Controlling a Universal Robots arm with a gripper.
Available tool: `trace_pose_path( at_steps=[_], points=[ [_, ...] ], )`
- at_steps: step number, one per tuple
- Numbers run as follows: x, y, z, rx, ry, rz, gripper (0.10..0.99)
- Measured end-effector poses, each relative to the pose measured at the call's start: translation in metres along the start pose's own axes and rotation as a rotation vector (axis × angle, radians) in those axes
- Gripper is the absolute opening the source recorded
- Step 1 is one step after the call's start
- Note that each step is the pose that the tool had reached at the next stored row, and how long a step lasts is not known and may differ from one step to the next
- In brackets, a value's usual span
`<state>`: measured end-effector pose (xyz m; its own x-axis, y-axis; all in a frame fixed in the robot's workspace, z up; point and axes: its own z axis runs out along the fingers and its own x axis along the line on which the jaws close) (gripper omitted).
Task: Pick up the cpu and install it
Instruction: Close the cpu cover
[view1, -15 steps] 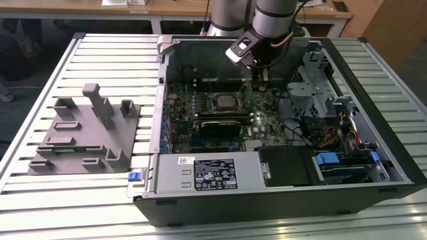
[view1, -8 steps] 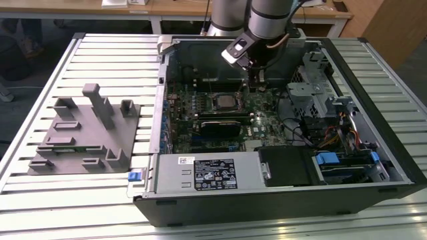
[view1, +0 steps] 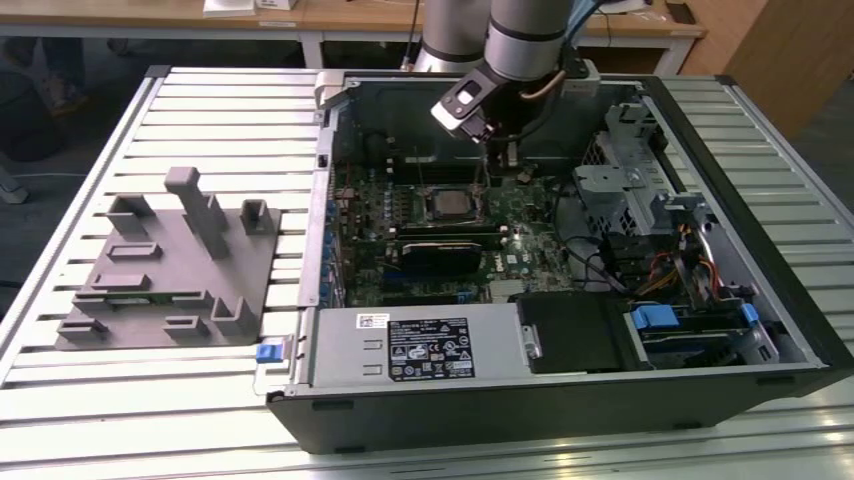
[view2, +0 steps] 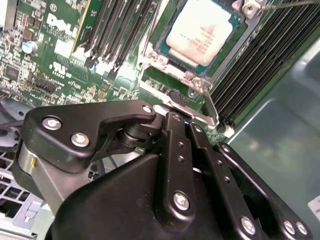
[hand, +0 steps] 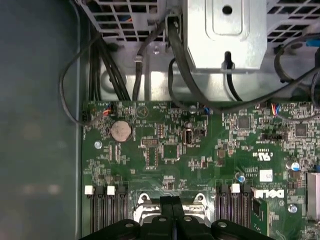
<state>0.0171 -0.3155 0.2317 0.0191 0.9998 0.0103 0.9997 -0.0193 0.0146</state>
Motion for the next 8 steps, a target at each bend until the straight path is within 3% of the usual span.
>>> trace_pose_path(
  at_steps=[8],
  points=[
    [-0.0002,-0.0103,0.0031,0.0,0.0,-0.001,0.106]
  ],
)
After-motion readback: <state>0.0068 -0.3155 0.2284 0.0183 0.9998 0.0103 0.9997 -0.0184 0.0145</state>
